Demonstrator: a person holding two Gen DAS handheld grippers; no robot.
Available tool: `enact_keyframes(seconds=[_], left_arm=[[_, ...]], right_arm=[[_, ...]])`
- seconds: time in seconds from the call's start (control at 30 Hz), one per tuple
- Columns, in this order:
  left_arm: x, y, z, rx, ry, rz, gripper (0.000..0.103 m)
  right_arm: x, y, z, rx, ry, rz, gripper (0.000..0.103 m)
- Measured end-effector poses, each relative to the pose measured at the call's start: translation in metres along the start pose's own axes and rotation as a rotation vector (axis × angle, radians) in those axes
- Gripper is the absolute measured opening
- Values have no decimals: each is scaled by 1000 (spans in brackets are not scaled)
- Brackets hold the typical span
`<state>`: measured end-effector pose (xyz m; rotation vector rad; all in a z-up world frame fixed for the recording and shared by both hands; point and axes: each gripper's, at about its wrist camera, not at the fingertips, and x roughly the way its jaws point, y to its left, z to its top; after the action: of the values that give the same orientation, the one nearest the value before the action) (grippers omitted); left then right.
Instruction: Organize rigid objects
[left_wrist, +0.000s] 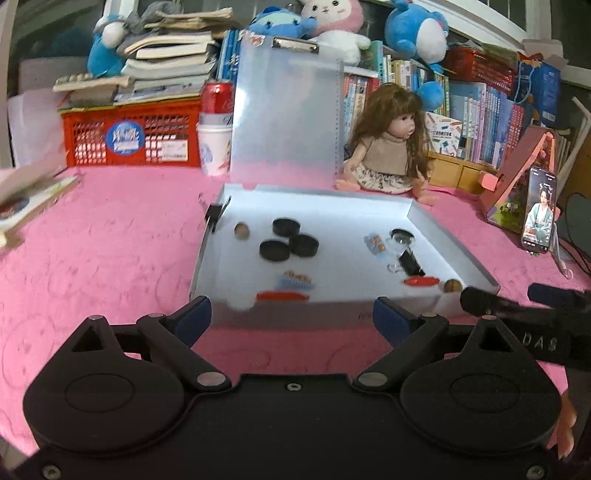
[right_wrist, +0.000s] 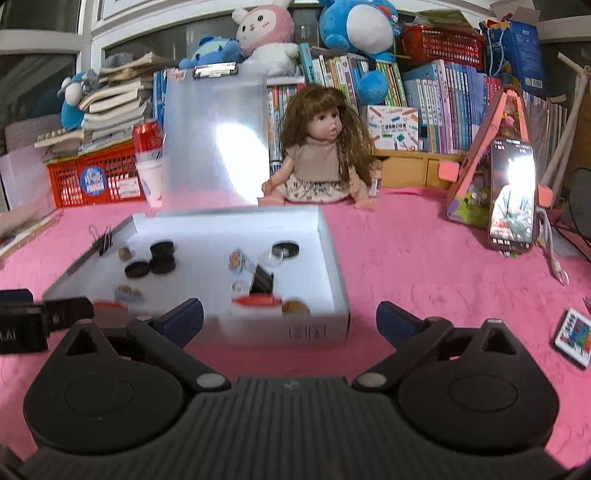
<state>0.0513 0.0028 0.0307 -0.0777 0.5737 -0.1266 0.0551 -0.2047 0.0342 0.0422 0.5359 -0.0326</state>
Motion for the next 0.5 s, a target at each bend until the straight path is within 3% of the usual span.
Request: enact_keyframes(seconds=[0.5], left_arm=[[3,6,-33,-1,63,79,94]], right_arm=[[-8,14,-41,-44,90,-15,103]])
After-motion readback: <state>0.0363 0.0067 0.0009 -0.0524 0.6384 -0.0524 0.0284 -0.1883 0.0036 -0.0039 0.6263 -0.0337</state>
